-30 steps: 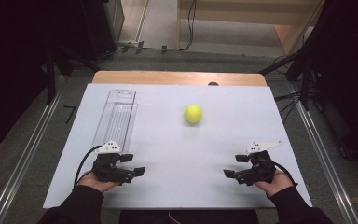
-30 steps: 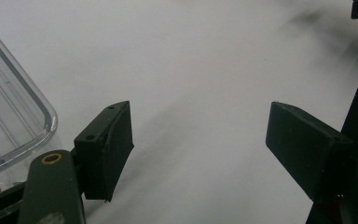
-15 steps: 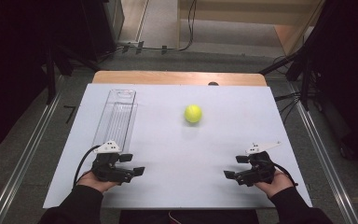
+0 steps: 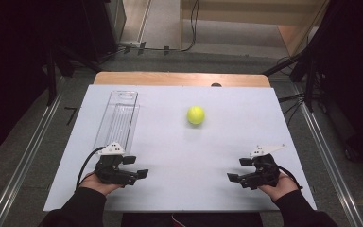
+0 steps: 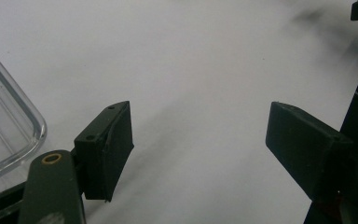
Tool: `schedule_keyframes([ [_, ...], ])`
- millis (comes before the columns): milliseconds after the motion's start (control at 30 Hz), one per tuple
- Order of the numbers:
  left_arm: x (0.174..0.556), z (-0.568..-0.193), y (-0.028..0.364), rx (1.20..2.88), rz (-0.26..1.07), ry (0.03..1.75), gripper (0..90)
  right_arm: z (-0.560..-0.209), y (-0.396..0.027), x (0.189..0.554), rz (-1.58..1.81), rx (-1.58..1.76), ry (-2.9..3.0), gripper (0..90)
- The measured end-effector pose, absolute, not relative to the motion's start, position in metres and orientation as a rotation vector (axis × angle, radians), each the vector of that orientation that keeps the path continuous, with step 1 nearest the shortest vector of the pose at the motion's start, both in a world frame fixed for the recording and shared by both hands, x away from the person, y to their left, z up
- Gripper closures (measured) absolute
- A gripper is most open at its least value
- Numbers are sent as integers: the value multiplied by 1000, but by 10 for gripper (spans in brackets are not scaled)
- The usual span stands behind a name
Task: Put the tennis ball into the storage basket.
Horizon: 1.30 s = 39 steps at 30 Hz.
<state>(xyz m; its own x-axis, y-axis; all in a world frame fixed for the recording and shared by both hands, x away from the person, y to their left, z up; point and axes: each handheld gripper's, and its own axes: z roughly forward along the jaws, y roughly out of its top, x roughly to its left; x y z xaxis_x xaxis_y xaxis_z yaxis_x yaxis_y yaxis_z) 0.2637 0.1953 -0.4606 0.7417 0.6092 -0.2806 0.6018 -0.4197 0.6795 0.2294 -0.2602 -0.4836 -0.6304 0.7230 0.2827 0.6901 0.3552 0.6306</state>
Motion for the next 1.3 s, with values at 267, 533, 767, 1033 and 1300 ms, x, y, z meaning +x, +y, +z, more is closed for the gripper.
schedule_keyframes([
  [267,266,-455,187,2138,8,910,234,-483,-262,228,1156,1349,2539,146],
  [533,267,-451,176,2143,-21,867,234,-484,-264,226,1162,1362,2529,146],
  [767,270,-450,166,2144,-52,843,193,-483,-265,225,1158,1367,2514,146],
  [1033,271,-449,157,2124,-41,838,109,-484,-265,224,1155,1370,2515,146],
  [1300,271,-452,146,2160,-25,800,0,-484,-266,224,1155,1367,2515,146],
])
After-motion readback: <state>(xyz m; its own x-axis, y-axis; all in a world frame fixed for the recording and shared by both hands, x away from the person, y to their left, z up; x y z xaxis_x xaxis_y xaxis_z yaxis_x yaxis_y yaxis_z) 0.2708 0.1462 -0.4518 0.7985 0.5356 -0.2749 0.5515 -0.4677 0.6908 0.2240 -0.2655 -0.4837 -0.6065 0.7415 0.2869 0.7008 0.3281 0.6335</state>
